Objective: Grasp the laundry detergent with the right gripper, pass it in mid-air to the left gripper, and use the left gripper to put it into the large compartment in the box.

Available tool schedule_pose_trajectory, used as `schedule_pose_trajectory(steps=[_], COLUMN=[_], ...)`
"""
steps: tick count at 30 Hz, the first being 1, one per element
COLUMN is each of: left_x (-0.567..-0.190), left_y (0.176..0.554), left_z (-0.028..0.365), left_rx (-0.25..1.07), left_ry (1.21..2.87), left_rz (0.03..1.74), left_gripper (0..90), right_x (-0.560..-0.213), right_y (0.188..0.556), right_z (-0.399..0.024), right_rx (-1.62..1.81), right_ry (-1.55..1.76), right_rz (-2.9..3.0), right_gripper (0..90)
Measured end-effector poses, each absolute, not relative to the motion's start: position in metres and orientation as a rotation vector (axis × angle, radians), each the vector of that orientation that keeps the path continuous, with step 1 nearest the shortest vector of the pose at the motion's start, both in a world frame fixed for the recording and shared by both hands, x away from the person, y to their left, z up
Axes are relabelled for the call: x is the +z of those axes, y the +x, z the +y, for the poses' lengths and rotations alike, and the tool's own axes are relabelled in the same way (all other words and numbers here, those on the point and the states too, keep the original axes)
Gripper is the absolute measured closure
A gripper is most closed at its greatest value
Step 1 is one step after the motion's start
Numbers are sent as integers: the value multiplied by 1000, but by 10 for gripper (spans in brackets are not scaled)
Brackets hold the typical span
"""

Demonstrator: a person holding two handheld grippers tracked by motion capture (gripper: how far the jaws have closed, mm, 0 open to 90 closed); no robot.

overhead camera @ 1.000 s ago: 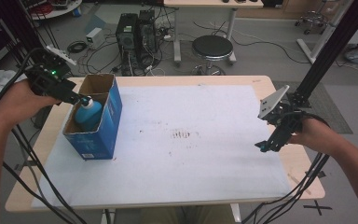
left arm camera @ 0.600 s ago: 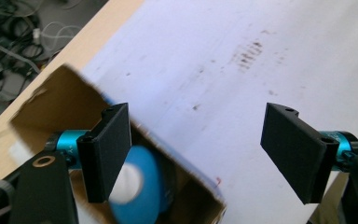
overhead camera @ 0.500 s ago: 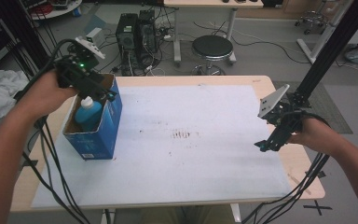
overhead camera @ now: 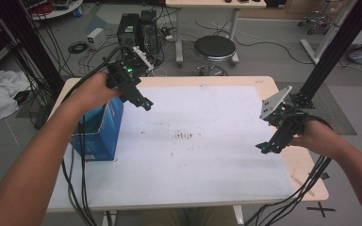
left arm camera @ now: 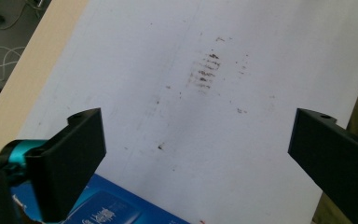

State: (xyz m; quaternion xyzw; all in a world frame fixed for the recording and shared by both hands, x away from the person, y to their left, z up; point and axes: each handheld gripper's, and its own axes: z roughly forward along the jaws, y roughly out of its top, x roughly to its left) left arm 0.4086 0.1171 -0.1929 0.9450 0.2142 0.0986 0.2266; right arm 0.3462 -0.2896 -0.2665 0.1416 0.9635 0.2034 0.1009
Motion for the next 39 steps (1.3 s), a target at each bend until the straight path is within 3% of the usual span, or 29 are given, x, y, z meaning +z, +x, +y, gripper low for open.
schedule_pose_trajectory(steps=[23,39], left_x=[-209,-215], left_y=[417,418], left_z=[64,59], left_rx=[265,259], left_ry=[2690,2686], left_rz=[422,335], left_gripper=[16,17], right_x=[-262,-259], right_y=[354,362], right_z=[-281,-275], right_rx=[603,596], right_ry=[440,422], right_rz=[2836,2843], right_gripper=[12,12])
